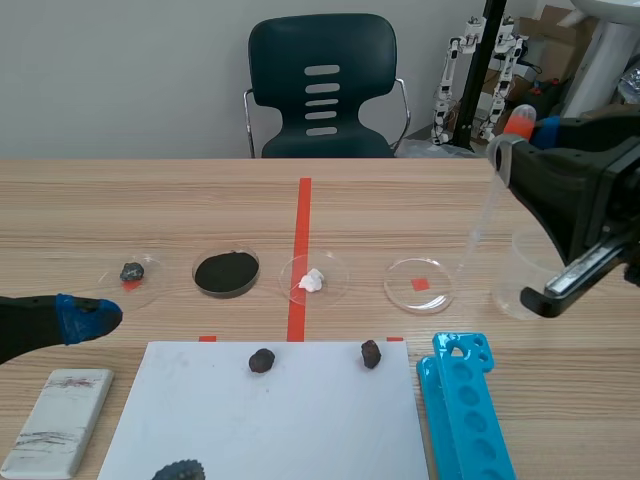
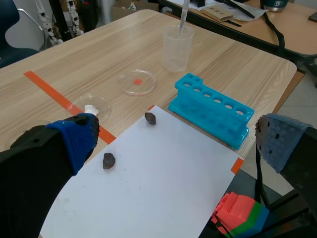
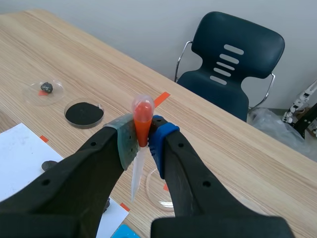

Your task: Draw acid from the petri dish

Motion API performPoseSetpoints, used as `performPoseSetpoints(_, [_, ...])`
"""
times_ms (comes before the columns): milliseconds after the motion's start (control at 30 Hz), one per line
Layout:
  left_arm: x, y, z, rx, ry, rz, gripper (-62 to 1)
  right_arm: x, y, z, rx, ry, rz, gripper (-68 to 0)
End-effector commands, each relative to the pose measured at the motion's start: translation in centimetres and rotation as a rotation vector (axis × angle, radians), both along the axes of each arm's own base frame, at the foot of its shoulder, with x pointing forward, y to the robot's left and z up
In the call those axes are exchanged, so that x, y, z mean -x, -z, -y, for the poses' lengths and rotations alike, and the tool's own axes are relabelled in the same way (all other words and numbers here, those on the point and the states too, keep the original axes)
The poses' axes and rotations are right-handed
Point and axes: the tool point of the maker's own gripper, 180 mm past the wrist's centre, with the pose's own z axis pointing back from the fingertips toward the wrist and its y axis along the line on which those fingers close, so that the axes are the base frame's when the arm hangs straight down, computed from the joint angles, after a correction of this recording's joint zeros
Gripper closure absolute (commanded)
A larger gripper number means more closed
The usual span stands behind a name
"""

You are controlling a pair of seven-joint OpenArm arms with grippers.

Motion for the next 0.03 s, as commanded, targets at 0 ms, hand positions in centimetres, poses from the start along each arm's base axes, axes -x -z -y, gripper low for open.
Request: performPoseSetpoints(0, [-0.22,-0.91,0.24,0.033,-0.004,0.022,-62.3,-0.21,-0.46,0.04,-0.001,-0.006,0.020,-6.6])
